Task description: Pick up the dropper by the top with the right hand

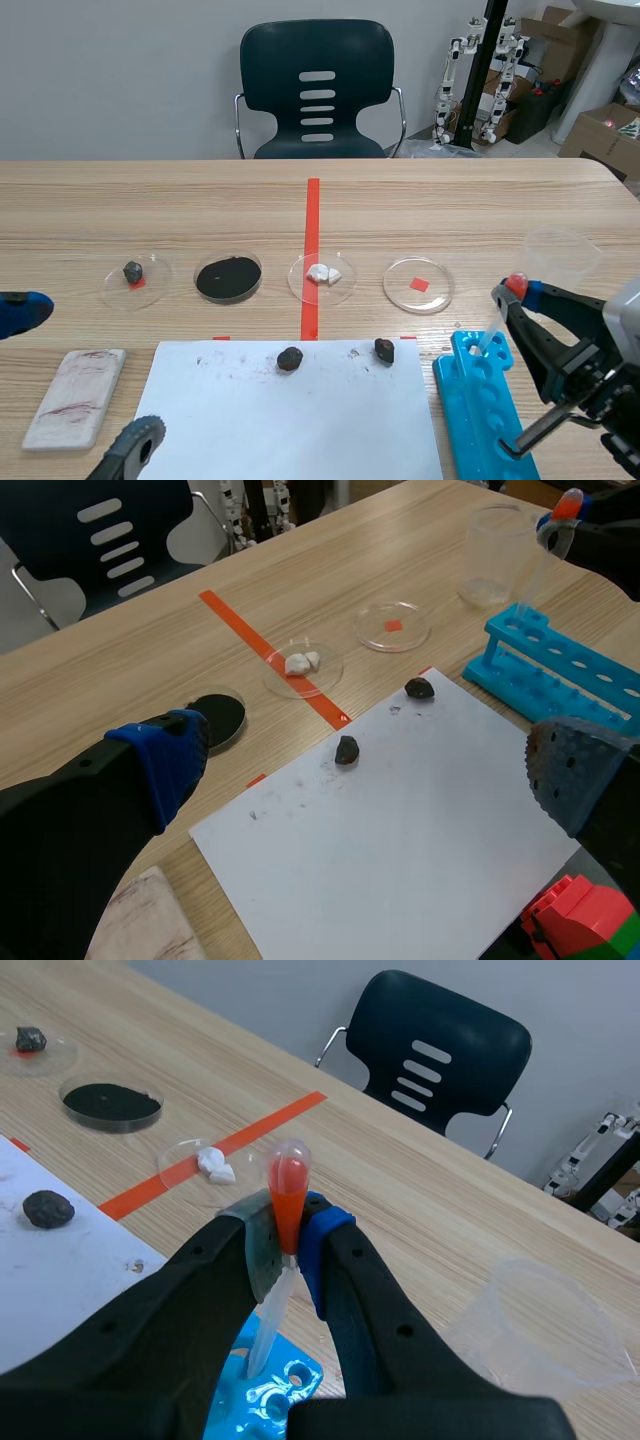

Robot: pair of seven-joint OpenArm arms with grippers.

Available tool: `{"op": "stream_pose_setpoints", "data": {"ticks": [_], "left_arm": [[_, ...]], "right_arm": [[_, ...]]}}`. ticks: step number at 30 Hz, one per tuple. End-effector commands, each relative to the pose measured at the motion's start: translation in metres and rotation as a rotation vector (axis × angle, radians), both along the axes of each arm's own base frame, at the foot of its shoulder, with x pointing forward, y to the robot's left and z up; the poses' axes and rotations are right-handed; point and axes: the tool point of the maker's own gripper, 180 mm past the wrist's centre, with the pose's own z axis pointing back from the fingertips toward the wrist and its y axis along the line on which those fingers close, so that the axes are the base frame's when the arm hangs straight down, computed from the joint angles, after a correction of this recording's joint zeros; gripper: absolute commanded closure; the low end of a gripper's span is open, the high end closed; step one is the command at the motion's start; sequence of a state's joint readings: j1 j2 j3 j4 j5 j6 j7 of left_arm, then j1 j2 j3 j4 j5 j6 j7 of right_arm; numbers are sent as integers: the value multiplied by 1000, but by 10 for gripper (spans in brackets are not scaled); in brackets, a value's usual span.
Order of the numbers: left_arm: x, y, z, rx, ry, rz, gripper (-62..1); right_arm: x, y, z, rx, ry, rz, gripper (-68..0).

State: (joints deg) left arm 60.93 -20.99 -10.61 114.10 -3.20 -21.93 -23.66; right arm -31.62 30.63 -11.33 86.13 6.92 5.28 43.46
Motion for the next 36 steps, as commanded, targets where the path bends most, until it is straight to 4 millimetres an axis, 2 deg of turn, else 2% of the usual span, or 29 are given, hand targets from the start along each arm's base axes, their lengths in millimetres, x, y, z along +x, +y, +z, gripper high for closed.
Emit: {"op": "stream_pose_setpoints", "data": {"ticks": [1,18,26,33,36], "left_arm": [[3,-1,8,-16,-27,0,-623],[3,-1,8,-16,-27,0,-623],[3,-1,8,-15,-27,-1,-623],[3,-1,8,-15,-27,-1,-623],[3,-1,8,-15,-27,-1,-623]], "right_arm": [[2,2,17,17,-55,7,-10],[-25,9,79,39,-160,17,-10],[-29,-2,108,53,-163,-69,-10],[-16,-26,110,111,-102,-197,-10],[-14,-27,107,102,-88,-203,-10]]}}
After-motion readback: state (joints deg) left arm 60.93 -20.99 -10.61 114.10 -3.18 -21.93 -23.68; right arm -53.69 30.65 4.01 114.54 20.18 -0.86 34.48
